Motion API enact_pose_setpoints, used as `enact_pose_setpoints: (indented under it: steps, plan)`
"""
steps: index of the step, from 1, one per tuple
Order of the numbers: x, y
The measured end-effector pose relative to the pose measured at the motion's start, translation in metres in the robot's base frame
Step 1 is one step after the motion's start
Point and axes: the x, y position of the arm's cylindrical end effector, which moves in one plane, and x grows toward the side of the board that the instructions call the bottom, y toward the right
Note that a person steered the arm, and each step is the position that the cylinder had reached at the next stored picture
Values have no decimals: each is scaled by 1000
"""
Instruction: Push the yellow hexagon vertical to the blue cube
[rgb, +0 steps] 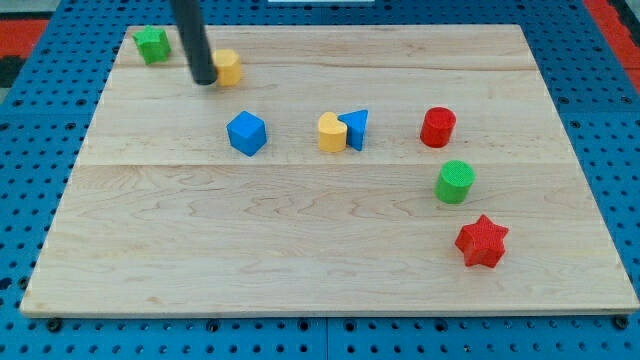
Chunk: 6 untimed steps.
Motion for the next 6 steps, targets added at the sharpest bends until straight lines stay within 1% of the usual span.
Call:
enact_pose_setpoints:
  steps: [1, 2, 3, 4, 5, 6]
  plan:
    - [-23, 43]
    - [-11, 55]
    - [-11, 83]
    - [-43, 108]
    - [-53, 108]
    - [-53, 94]
